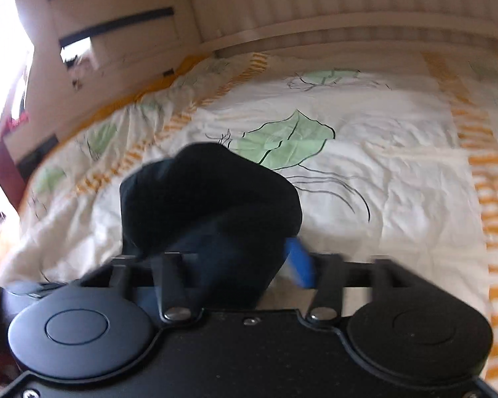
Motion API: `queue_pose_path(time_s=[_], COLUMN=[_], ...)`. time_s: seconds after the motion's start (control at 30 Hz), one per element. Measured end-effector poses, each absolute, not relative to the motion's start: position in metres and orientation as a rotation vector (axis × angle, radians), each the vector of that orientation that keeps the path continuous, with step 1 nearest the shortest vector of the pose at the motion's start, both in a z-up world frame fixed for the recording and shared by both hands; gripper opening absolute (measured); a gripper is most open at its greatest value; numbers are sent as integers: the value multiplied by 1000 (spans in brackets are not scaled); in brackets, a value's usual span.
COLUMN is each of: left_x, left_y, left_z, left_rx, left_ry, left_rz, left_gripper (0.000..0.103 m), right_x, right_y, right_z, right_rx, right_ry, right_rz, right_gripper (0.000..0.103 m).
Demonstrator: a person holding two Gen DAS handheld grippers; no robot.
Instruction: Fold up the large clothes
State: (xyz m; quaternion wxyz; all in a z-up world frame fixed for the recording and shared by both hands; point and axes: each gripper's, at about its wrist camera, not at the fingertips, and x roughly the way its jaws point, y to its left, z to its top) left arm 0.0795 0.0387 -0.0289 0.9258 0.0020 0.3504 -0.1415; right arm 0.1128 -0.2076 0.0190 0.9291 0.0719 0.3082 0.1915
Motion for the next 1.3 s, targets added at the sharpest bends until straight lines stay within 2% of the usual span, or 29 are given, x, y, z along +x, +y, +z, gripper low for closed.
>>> queue_pose_path(time_s=[0.27,0.53,0.7,0.83,0.87,0.93,0.97,1.0,1.03,1.1,1.17,1.27,1.3], left_x=[77,74,69,68,69,70,69,68,67,63,58,49,46], left_y=[41,40,34,30,30,32,33,34,35,35,31,24,24], left_z=[-32,-33,-32,-29,-27,-25,-23,-21,-17,-11,-4,6,9], left_rx=[-20,-12,12,20,17,-3,-21,-34,-44,-57,-37,21,22], left_ry=[708,691,681,690,691,689,683,674,658,633,611,561,549], left_rz=[-275,-260,-251,-246,-246,-247,-251,-251,-255,-295,-302,-257,-246], left_gripper=[28,27,27,27,28,31,36,45,52,90,103,103,103], right_x=[162,227,228,214,211,205,202,198,191,182,168,149,141], right_y=[-166,-120,-104,-109,-111,-122,-127,-132,-136,-138,-140,-150,-154], right_z=[19,-32,-38,-42,-41,-37,-34,-31,-27,-22,-15,-4,0], right_rx=[48,-7,-135,-129,-123,-68,-34,-5,18,36,43,99,122], right_ry=[607,814,838,766,745,707,692,677,664,653,627,601,590], right_rz=[433,436,445,440,442,464,486,507,516,511,483,430,415], right_gripper=[38,38,38,38,41,51,62,72,76,86,90,103,102])
